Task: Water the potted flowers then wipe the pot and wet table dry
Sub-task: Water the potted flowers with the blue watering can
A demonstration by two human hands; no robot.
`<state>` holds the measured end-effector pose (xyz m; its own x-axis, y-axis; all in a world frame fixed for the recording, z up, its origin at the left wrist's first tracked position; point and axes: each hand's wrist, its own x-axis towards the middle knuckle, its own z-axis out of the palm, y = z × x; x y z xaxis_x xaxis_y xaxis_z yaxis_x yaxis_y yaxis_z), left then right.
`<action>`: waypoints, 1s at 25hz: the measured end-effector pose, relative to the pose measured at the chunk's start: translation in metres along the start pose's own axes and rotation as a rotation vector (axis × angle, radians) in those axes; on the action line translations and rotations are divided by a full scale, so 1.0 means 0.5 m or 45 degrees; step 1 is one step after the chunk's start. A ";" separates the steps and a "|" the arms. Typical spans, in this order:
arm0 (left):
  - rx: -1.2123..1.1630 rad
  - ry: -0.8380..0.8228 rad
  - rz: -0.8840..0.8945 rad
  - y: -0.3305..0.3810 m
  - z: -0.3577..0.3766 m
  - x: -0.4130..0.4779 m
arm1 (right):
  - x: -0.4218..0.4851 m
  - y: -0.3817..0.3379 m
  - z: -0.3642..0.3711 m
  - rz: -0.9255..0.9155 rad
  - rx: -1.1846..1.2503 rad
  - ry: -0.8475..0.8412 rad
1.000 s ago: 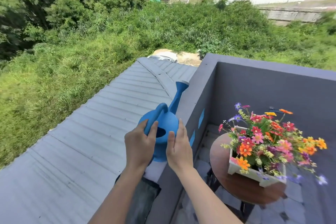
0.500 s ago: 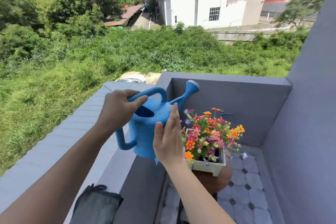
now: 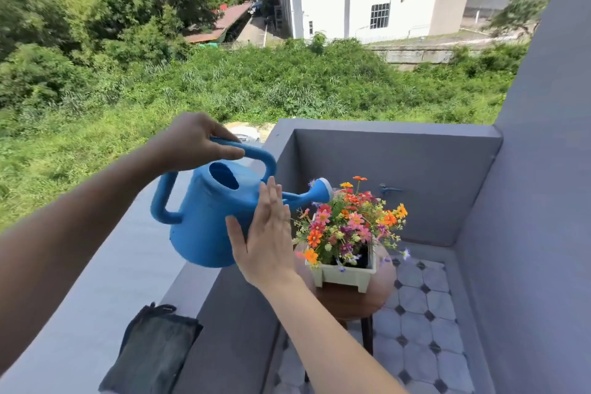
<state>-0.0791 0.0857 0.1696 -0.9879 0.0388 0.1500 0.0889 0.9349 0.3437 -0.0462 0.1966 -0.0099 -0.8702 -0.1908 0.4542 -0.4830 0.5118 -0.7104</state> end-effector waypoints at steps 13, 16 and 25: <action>0.179 -0.073 -0.022 -0.001 -0.095 -0.025 | 0.013 -0.077 0.041 -0.167 -0.287 0.183; 0.208 -0.110 -0.050 -0.017 -0.101 -0.034 | -0.001 -0.089 0.047 -0.204 -0.278 0.133; 0.284 -0.318 -0.038 0.004 -0.098 -0.063 | -0.071 -0.094 0.038 -0.273 -0.216 0.072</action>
<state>-0.0416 0.0692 0.2112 -0.9927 0.0696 -0.0980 0.0566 0.9900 0.1293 0.0057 0.1633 -0.0029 -0.7408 -0.2653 0.6171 -0.6282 0.5988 -0.4968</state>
